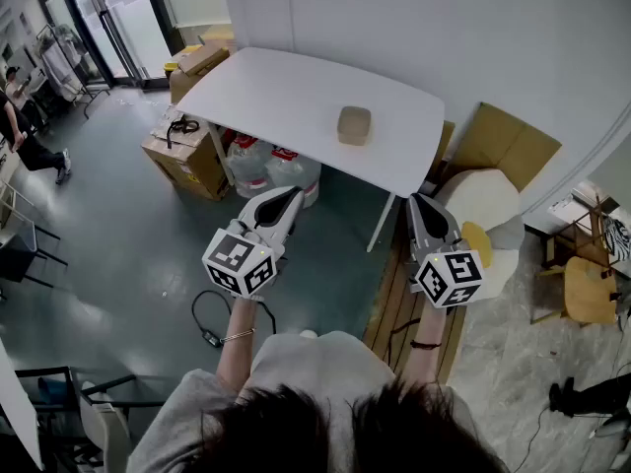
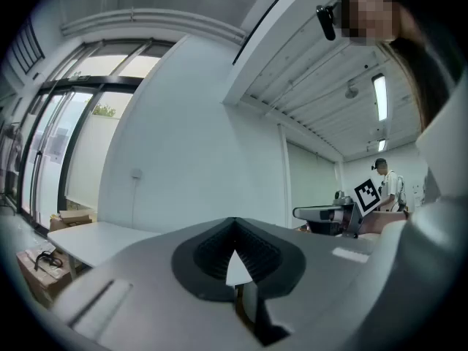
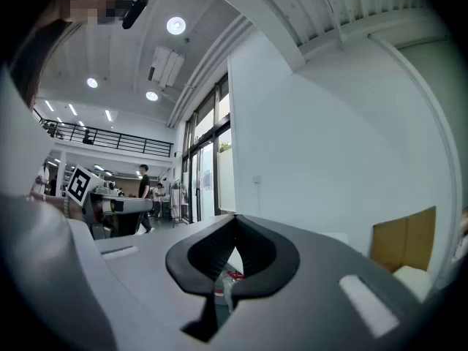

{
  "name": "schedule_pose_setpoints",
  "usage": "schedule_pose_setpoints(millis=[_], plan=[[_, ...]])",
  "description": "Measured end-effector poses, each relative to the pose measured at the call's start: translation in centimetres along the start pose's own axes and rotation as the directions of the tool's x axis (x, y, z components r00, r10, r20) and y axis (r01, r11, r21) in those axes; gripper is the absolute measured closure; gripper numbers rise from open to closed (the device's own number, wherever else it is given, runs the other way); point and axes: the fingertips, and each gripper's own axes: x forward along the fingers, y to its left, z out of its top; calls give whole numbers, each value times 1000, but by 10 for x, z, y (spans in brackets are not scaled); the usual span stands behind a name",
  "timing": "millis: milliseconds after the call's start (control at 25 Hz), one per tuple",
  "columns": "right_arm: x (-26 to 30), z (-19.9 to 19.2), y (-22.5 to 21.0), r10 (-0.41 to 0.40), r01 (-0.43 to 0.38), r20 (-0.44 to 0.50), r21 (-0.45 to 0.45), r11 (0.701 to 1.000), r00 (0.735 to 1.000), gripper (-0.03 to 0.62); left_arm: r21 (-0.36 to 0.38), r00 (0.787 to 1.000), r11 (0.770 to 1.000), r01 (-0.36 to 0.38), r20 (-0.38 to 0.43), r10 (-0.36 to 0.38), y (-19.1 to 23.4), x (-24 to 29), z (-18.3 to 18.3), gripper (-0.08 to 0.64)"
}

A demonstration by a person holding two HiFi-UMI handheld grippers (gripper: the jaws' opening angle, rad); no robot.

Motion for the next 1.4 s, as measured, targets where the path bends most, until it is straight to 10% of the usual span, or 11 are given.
schedule_pose_setpoints(millis=[1400], plan=[[31,-20,-27,50,-50,-8,58,997,999,580,-37,999,999,-23,-36,22,7,37,-27,569]])
